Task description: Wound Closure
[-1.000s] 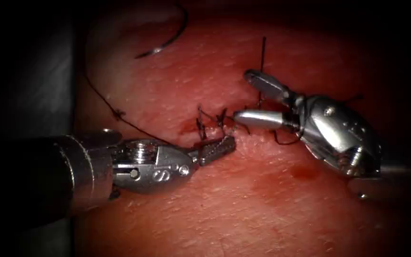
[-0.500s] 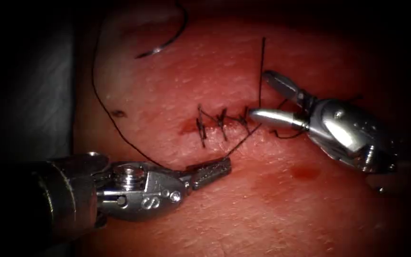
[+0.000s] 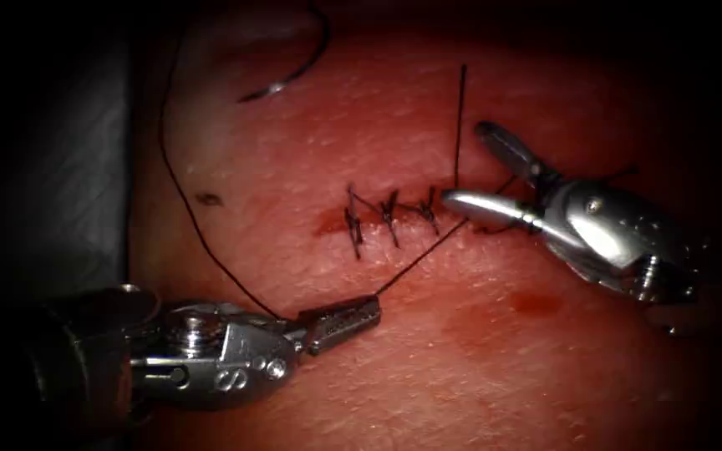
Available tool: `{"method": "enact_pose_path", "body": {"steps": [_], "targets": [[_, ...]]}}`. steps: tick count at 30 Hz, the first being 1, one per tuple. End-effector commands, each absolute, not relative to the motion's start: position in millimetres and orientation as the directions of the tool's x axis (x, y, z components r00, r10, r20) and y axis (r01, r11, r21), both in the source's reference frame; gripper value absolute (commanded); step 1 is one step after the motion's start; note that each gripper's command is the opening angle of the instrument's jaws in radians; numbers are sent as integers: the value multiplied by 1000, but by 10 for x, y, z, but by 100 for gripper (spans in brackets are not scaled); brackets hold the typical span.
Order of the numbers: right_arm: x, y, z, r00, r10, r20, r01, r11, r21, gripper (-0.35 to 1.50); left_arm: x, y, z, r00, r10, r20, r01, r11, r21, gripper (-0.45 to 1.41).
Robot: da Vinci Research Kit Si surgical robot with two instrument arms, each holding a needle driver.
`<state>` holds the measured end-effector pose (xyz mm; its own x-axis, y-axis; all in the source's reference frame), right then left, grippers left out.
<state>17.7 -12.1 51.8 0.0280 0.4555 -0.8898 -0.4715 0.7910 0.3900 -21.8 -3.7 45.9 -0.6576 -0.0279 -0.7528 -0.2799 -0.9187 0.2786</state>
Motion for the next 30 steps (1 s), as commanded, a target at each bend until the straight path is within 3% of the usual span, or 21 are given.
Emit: {"method": "enact_pose_path", "body": {"steps": [1,9,23,30], "targets": [[184,-129,523,32,459,-888,-482,785,389,83,-221,-40,464,-654,-28,-756,-276,-921,274,-45],[185,-130,527,39,458,-888,-483,787,384,88,-201,-39,455,-653,-47,-756,-256,-925,279,-45],[187,-133,539,45,445,-895,-488,791,369,126,-135,-33,457,-624,-67,-778,-262,-921,289,-45],[188,-132,534,39,446,-894,-491,788,372,125,-137,-42,466,-630,-73,-773,-264,-916,301,-45]]}}
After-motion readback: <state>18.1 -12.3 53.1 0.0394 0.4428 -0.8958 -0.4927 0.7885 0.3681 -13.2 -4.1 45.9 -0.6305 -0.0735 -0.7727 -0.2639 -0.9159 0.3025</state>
